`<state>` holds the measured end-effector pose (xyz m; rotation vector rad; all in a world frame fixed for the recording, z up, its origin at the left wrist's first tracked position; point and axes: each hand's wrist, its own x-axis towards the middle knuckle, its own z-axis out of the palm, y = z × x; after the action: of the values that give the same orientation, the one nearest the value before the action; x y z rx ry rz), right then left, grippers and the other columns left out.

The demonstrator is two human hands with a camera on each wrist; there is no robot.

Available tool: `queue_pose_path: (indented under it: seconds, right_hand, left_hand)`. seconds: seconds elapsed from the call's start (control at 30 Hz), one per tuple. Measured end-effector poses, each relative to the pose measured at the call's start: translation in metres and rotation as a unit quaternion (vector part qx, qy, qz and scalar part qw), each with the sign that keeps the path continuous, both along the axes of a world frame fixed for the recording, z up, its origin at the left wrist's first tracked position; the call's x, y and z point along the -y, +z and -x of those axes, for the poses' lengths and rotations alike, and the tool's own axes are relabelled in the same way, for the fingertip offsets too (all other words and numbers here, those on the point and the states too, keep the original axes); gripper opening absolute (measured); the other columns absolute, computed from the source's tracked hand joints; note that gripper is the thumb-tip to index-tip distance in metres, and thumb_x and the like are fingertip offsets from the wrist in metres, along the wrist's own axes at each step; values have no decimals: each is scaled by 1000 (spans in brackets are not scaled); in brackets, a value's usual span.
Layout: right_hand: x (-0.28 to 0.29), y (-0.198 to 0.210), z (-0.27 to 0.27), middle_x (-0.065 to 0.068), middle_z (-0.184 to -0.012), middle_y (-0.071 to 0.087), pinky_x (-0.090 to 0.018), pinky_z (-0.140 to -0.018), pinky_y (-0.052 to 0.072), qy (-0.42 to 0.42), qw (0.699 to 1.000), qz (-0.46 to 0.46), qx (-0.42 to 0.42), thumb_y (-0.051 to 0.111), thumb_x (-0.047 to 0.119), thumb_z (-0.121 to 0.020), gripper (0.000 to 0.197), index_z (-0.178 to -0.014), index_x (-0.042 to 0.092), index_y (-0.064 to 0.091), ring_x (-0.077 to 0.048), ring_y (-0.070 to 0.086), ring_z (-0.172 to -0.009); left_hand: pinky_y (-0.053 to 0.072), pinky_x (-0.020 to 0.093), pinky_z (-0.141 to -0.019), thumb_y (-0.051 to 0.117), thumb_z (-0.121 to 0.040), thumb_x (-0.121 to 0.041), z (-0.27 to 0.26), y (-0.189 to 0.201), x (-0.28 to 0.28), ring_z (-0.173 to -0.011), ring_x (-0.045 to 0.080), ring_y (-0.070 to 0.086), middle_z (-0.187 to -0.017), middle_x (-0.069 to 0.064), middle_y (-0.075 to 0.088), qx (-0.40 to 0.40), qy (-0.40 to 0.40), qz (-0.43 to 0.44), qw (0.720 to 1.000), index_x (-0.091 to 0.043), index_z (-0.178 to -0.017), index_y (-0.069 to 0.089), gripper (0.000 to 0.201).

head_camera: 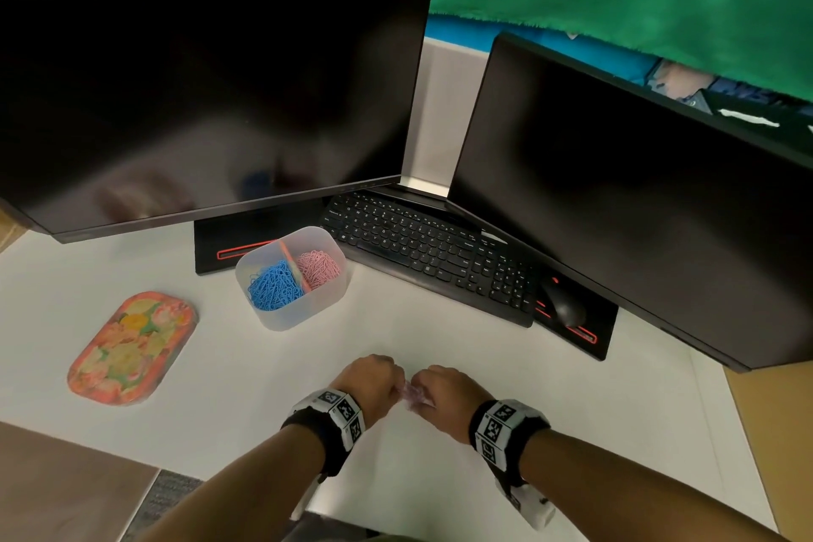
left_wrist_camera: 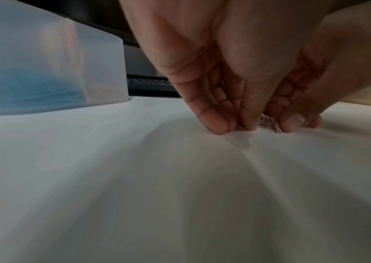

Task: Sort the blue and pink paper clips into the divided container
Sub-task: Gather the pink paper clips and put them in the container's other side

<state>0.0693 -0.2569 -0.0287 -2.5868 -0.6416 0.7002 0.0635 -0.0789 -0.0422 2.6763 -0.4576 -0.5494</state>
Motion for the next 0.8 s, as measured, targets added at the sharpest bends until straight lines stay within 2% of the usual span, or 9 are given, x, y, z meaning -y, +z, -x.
queue_pose_path:
  seconds: [0.1,0.3,0.43,0.57,0.8]
  right_hand:
    - [-5,1,-1,-6,-105,62,-27,-75,44,0,1000,8,4,56,37,-91,27,-102,12,61,-24,61,-95]
    - [-13,4,-4,-9,-106,57,-32,-78,46,30,997,57,34,49,34,-96,29,-104,9,60,-30,60,-93]
    - [-18,8,-8,-14,-107,56,-37,-77,47,77,991,89,60,41,26,-99,28,-107,6,59,-33,59,-93]
    - [-24,10,-11,-15,-108,56,-36,-75,45,90,988,106,65,39,17,-98,24,-108,4,58,-34,59,-93]
    - [-25,11,-12,-15,-106,56,-36,-74,45,90,989,99,58,39,20,-100,25,-110,6,56,-35,60,-92]
  left_hand:
    - [50,30,-86,52,-94,-33,0,1,2,-97,19,62,-105,0,68,2,-6,10,1000,-23,-108,70,25]
    - [50,30,-84,47,-96,-28,-2,7,6,-97,22,63,-105,3,69,-2,-3,-10,1000,-20,-108,70,28]
    - [51,30,-80,44,-94,-21,-3,7,6,-92,22,64,-98,5,71,-13,2,-12,1000,-16,-100,71,29]
    - [49,28,-76,44,-95,-22,-4,8,6,-88,24,64,-95,8,70,-7,11,-23,1000,-12,-93,70,28]
    - [50,32,-82,48,-94,-25,-6,5,-1,-94,24,62,-103,6,66,13,37,-5,999,-15,-104,69,26]
